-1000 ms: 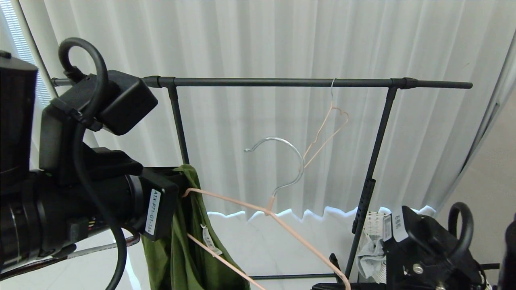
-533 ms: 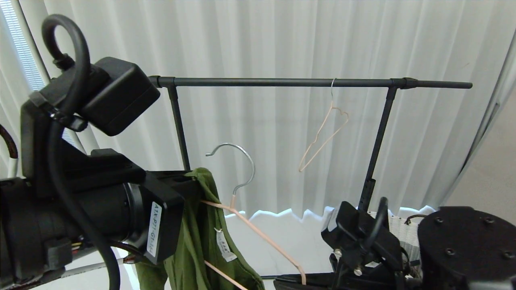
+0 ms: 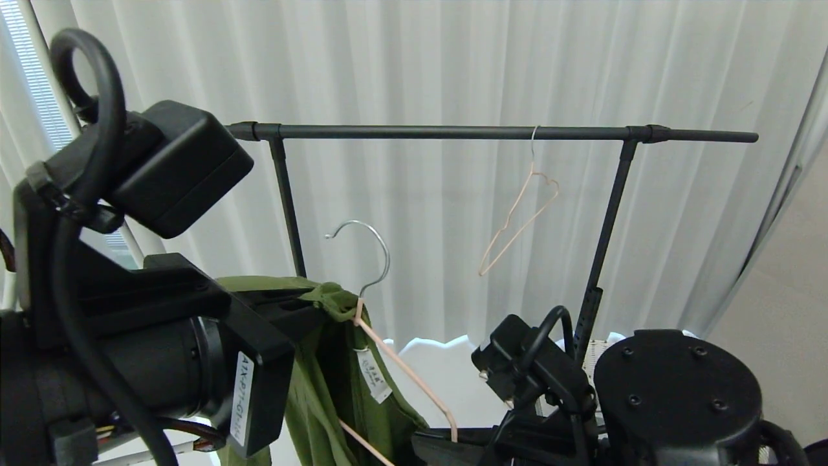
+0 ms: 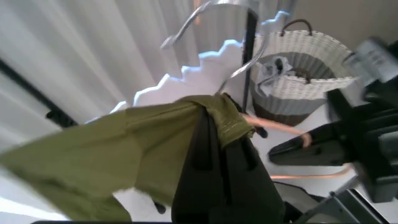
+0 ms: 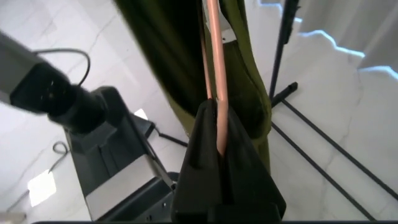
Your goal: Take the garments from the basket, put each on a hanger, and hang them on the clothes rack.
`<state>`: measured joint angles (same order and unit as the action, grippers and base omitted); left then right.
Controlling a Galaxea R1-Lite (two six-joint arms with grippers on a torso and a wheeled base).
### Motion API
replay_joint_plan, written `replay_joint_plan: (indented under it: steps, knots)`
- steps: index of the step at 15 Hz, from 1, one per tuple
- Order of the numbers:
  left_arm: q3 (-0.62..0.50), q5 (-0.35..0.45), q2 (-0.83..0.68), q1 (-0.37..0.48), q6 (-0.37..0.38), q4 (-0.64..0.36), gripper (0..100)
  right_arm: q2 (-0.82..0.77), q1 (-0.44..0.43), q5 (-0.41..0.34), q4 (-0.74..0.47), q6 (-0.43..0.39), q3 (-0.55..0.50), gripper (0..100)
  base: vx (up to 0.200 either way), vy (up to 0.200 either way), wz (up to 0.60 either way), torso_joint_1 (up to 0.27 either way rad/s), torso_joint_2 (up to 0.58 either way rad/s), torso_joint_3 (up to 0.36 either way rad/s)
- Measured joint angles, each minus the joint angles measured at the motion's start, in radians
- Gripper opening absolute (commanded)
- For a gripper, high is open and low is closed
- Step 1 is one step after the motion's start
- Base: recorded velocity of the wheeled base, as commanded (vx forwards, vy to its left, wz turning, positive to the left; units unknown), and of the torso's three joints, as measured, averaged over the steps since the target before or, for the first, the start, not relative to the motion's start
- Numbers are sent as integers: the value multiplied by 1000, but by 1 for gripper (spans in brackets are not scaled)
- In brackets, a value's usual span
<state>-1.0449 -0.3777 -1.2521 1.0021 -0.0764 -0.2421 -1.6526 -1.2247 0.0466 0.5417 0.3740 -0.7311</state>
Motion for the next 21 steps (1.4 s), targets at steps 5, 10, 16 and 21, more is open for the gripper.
replay_joint_plan:
  steps: [5,10,16,21]
  knots:
    - [29,-12,10,-48,3,0,0,51,0,46,-1,20,0,0,0,0,0,0,0,0]
    - [64,-12,13,-50,3,3,100,111,-13,81,0,-8,2,0,0,0,0,0,0,0]
    - [75,-11,28,-47,2,49,100,148,-16,124,45,-67,14,0,0,0,0,0,0,0]
    - [154,-5,123,-30,30,49,100,202,-12,134,64,-125,102,0,0,0,0,0,0,0]
